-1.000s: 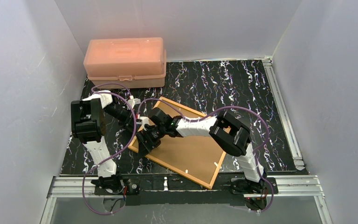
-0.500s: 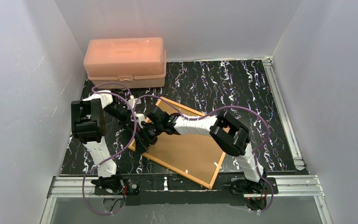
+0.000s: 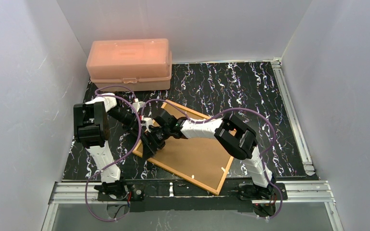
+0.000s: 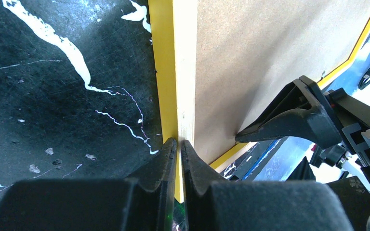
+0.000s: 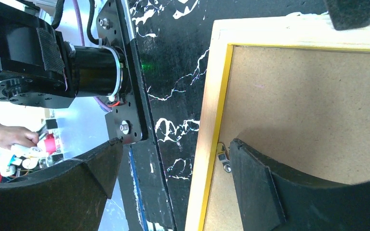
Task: Put the photo into the frame
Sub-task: Install the photo frame at the center of the board.
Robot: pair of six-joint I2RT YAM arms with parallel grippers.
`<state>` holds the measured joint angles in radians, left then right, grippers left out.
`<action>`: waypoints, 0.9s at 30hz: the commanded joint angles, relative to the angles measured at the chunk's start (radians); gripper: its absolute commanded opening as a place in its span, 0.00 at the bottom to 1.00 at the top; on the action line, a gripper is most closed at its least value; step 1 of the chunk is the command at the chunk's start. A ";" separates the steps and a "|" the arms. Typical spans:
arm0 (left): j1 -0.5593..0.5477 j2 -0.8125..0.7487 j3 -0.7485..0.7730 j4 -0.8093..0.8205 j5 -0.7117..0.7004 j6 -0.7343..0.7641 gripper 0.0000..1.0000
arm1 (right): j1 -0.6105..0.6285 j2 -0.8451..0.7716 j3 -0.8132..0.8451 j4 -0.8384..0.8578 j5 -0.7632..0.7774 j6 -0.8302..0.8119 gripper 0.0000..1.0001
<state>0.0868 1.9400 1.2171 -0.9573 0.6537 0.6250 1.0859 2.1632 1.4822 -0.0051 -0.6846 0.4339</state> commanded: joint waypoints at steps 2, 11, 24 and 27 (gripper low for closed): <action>-0.018 0.001 -0.027 0.048 -0.071 0.032 0.05 | 0.003 0.005 -0.029 -0.030 -0.021 -0.037 0.88; -0.018 0.002 -0.030 0.048 -0.071 0.030 0.05 | 0.006 0.001 -0.013 -0.145 -0.073 -0.114 0.87; -0.021 -0.001 -0.032 0.048 -0.071 0.027 0.05 | 0.015 0.036 0.067 -0.259 -0.111 -0.192 0.87; -0.021 0.003 -0.031 0.048 -0.069 0.028 0.05 | 0.022 0.039 0.061 -0.241 -0.106 -0.183 0.86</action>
<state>0.0734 1.9404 1.2114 -0.9649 0.6533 0.6235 1.0847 2.1670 1.5291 -0.1730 -0.7593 0.2573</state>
